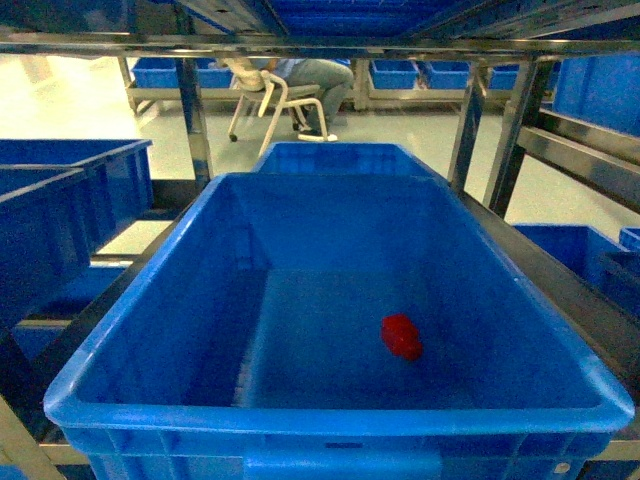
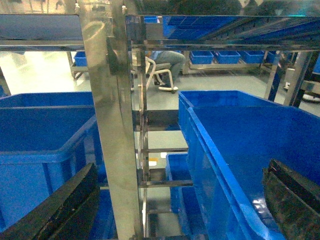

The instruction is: Pick red block from blue box to shelf

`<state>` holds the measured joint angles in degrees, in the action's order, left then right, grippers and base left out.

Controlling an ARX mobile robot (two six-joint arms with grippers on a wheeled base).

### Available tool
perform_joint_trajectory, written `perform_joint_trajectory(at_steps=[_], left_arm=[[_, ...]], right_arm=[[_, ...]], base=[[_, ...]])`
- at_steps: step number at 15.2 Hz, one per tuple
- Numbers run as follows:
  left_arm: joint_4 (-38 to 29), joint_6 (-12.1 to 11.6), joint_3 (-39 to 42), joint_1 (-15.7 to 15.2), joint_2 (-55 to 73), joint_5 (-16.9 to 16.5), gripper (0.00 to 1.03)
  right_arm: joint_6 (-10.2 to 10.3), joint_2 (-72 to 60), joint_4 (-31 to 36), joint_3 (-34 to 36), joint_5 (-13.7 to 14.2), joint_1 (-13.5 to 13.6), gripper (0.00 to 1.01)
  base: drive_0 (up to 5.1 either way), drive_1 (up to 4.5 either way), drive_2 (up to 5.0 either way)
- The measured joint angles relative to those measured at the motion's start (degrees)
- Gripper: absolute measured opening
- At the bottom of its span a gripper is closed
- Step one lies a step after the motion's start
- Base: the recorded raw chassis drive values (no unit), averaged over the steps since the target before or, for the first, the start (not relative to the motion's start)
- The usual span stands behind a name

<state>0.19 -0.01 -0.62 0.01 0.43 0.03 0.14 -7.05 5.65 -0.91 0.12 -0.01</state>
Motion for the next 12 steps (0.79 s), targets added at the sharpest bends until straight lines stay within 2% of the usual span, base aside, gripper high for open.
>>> perform_joint_trajectory(at_steps=[1,3,9,10,12], left_arm=[[-0.02,0.0,0.0,0.0,0.0,0.0,0.98],[0.0,0.0,0.0,0.0,0.0,0.04,0.98],[-0.02,0.0,0.0,0.0,0.0,0.04,0.98],[0.0,0.0,0.0,0.0,0.0,0.02,0.98],[0.0,0.0,0.0,0.0,0.0,0.0,0.98]], right_arm=[[-0.02,6.73,-6.32,0.0,0.0,-0.04,0.02],[0.0,6.78,-5.68,0.0,0.0,0.0,0.02],[-0.02,6.75,-5.86,0.0,0.02,0.0,0.19],[-0.02,6.75,-5.88,0.0,0.0,0.0,0.24],[-0.02,6.75,-5.88,0.0,0.0,0.0,0.5]], base=[[0.0,0.0,0.0],[0.0,0.0,0.0],[0.0,0.0,0.0],[0.0,0.0,0.0],[0.0,0.0,0.0]])
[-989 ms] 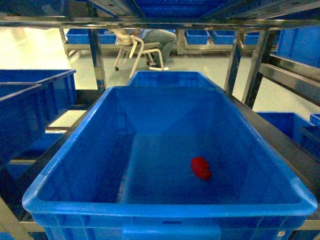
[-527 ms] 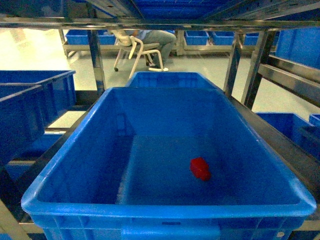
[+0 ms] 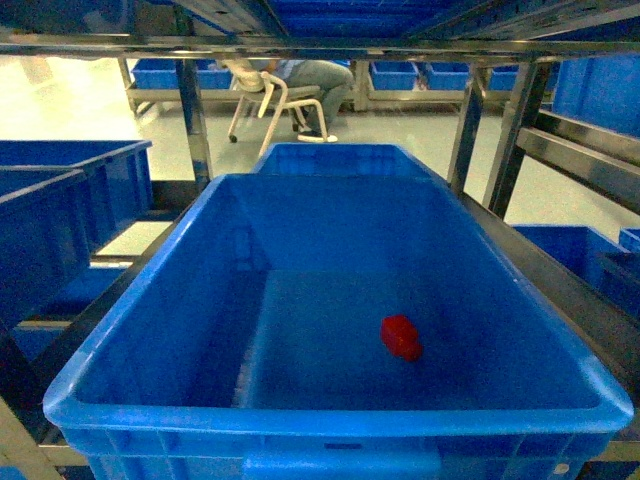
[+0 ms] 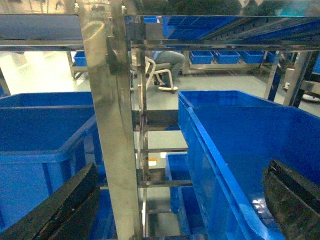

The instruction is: Pick red block from blue box to shelf

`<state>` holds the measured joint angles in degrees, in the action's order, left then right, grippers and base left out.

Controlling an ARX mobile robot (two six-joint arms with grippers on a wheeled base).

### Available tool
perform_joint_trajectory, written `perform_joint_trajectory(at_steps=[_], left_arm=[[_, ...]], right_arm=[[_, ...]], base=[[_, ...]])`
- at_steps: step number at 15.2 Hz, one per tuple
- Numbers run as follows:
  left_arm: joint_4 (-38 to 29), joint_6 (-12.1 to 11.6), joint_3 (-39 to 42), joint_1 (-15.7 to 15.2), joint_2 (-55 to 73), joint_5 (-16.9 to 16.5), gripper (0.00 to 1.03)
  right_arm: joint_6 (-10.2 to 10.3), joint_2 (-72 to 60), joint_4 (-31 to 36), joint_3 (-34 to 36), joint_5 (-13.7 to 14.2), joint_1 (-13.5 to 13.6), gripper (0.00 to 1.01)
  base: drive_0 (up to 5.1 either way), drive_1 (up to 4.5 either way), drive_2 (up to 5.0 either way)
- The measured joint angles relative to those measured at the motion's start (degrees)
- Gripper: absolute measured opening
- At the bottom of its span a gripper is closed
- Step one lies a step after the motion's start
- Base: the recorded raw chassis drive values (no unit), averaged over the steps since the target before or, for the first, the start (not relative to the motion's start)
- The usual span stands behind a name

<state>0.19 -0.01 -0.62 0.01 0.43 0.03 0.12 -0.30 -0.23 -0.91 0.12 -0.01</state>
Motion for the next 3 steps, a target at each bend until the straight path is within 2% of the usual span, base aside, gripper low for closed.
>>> perform_joint_trajectory(at_steps=[3], left_arm=[[0.0,0.0,0.0,0.0,0.0,0.02,0.98]], right_arm=[[0.0,0.0,0.0,0.0,0.02,0.0,0.86]], base=[[0.0,0.0,0.0]])
